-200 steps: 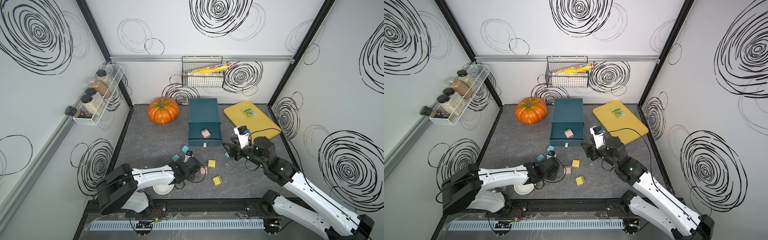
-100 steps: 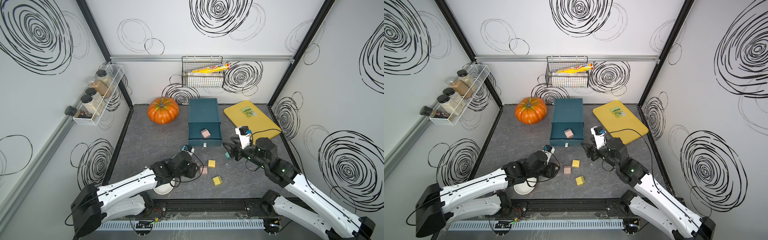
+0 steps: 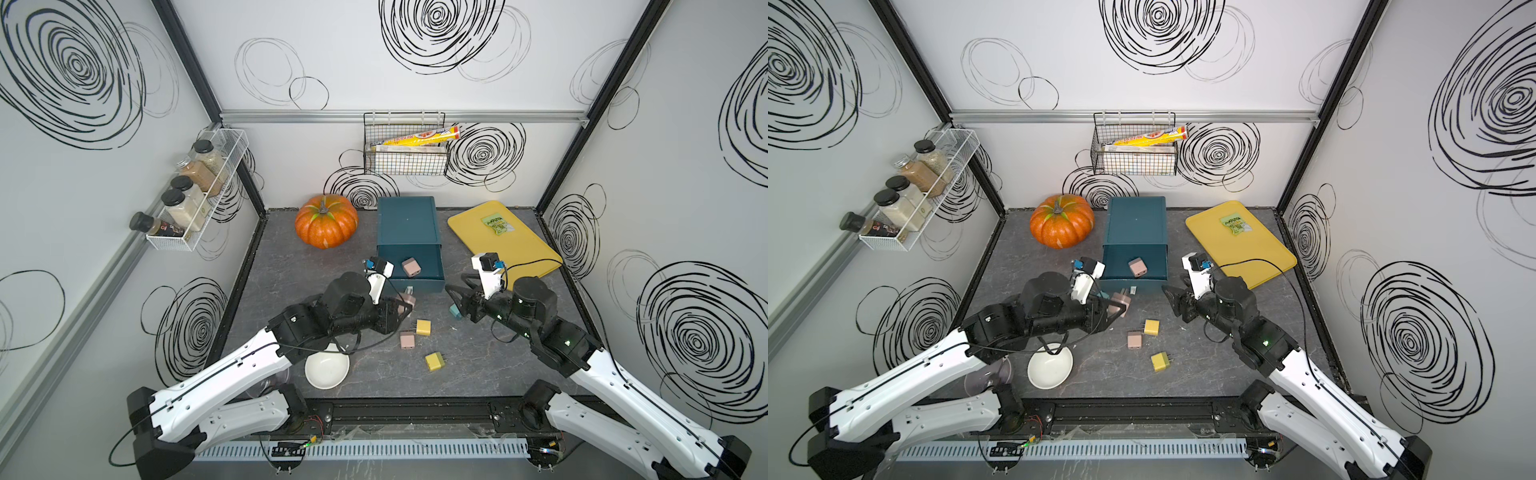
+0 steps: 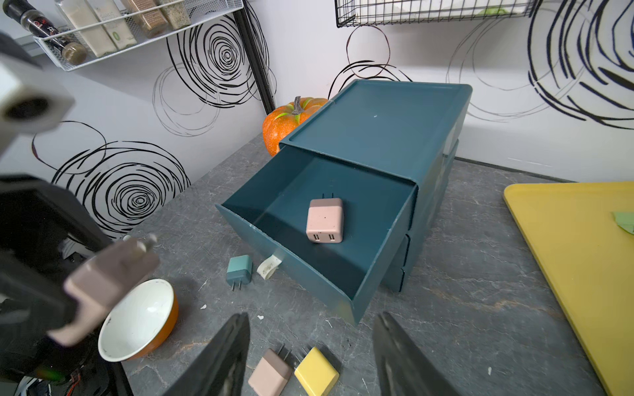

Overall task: Place the plugs into the drawer by color
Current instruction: Pick up the plug from the center of the board, then place the plug in the drawer.

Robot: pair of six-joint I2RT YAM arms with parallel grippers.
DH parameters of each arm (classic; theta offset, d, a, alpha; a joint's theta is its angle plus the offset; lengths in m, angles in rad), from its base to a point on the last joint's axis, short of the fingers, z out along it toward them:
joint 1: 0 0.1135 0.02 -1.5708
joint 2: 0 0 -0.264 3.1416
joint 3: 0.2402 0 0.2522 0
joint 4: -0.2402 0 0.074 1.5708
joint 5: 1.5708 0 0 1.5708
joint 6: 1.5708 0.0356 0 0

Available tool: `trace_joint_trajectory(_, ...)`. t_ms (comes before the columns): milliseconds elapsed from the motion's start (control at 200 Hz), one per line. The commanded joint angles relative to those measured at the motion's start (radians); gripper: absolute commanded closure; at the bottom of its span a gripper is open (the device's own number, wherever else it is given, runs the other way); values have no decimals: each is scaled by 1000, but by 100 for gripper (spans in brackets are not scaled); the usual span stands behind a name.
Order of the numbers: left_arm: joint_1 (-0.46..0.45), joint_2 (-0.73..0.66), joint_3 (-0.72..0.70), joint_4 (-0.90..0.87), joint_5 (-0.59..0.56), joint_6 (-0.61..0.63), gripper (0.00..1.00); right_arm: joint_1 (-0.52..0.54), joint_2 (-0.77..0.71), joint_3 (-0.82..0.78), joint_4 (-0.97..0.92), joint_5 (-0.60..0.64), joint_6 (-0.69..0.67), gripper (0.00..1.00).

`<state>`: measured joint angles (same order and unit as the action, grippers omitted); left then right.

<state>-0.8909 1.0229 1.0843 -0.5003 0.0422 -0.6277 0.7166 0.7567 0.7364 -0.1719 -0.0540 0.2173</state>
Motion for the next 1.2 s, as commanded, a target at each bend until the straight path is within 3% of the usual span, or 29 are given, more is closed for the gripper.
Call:
trace_joint_trajectory(0, 19, 94, 98, -104, -209, 39, 91, 2, 0, -12, 35, -7, 4, 38)
trace_joint_trajectory(285, 30, 414, 339, -266, -423, 68, 91, 2, 23, -11, 38, -23, 8, 39)
trace_joint_trajectory(701, 111, 559, 409, -252, -402, 102, 91, 3, 20, -16, 26, -1, 7, 38)
trace_joint_trajectory(911, 113, 628, 451, -280, -430, 101, 85, 2, 52, -8, 26, -12, 7, 39)
trace_joint_trajectory(1051, 112, 666, 475, -292, -425, 100, 73, 3, 63, -9, 24, -4, 5, 39)
trace_joint_trajectory(1191, 112, 677, 488, -302, -426, 98, 72, 3, 70, -8, 23, -8, 5, 39)
